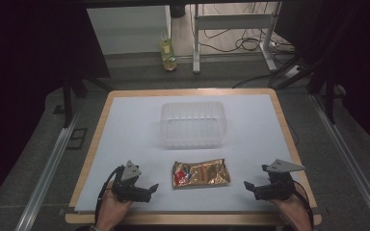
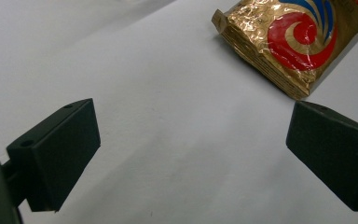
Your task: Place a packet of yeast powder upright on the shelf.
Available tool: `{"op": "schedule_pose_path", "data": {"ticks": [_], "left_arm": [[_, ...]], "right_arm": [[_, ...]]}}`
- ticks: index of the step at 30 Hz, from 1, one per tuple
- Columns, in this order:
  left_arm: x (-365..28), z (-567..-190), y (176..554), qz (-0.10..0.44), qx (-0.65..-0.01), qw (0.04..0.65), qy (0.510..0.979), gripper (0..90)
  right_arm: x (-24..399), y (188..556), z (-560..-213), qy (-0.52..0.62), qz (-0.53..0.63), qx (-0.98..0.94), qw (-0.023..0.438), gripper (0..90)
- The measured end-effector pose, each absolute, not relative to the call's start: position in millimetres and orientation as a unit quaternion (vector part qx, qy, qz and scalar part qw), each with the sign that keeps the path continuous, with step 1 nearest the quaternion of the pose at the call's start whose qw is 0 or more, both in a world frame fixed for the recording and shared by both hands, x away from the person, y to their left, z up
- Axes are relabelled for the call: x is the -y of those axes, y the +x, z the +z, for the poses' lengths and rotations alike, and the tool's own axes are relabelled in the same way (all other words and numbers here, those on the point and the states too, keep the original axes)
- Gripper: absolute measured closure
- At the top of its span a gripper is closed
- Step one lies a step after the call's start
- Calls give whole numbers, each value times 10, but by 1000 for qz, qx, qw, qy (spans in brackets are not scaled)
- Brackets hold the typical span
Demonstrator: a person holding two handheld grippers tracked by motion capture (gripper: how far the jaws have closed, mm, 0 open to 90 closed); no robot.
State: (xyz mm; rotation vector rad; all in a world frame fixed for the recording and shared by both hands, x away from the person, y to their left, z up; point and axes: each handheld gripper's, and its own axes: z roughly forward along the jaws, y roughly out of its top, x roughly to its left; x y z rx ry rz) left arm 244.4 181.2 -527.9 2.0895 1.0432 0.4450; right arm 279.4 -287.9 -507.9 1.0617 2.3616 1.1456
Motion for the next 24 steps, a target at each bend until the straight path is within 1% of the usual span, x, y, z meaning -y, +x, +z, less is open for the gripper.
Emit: {"op": "schedule_pose_path", "data": {"ticks": [7, 17, 19, 24], "left_arm": [[-1797, -5273, 2444, 177, -406, 370, 817, 36], [-1822, -5257, 2439, 173, -409, 371, 815, 22], [-1828, -5249, 2436, 168, -404, 380, 815, 14], [-1835, -5229, 2432, 172, -403, 384, 812, 28]], "right_arm": [[2863, 2802, -5096, 378, 398, -824, 140, 42], [2830, 2808, -5094, 377, 394, -827, 137, 47], [2823, 2804, -5091, 377, 394, -827, 137, 48], [2807, 2796, -5086, 376, 392, -828, 141, 48]]}}
